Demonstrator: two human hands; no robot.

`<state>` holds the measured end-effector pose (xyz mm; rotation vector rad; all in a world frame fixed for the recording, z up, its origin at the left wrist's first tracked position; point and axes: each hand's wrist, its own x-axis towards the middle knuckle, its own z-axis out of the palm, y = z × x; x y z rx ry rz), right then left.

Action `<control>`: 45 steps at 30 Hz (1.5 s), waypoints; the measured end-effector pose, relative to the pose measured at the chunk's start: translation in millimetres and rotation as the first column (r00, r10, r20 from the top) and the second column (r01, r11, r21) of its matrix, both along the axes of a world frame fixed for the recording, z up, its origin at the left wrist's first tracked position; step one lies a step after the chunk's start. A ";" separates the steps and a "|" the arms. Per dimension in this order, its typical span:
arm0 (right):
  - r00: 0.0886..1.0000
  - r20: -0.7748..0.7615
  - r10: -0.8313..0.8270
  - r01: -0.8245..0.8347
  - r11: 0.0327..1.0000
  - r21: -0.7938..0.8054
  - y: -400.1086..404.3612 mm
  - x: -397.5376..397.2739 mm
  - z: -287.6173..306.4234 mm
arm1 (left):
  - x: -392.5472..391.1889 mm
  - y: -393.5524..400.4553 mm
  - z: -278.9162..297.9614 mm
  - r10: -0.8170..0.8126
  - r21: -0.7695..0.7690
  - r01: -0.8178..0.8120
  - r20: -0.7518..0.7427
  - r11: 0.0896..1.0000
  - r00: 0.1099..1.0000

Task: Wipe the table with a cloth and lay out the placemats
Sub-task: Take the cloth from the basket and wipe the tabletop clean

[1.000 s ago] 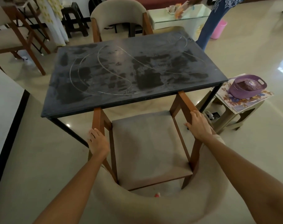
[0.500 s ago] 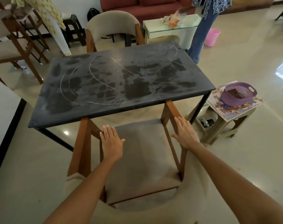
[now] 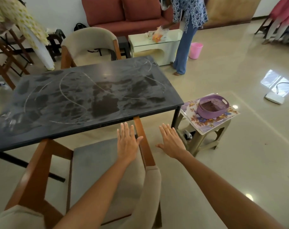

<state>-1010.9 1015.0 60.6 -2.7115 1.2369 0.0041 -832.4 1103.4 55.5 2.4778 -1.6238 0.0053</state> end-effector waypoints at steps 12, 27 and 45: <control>0.998 -0.028 -0.060 0.061 0.998 0.018 -76.6 -100.8 -6.3 | -89.4 -82.4 -4.0 -0.135 0.040 0.134 0.032 0.990 0.990; 0.988 -0.056 -0.143 0.146 0.988 0.041 -144.9 -178.8 -24.7 | -171.5 -164.2 -18.2 -0.288 0.121 0.288 -0.015 0.950 0.957; 0.987 -0.013 -0.158 0.159 0.985 0.067 -380.1 -292.2 -26.5 | -278.3 -395.4 -19.7 -0.260 0.150 0.276 -0.121 0.949 0.958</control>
